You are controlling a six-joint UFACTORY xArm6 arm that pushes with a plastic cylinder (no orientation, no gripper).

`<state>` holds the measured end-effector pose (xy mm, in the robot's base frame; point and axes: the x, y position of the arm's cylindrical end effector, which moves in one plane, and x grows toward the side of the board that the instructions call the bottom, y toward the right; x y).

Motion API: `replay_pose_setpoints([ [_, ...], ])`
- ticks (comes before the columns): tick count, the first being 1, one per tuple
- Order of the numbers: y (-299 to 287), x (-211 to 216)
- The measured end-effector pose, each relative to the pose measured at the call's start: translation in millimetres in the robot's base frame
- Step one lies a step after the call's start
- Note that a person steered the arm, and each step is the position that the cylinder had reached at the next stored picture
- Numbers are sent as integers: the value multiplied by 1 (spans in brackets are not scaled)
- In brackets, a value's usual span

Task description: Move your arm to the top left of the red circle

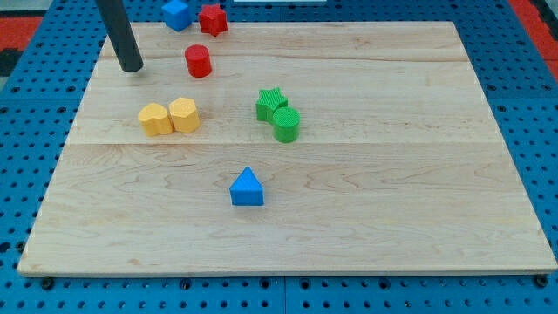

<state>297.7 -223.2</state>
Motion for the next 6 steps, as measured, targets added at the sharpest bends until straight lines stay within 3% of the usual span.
replay_pose_setpoints([
  [2, -1, -1],
  [4, 28, -34],
  [6, 226, -45],
])
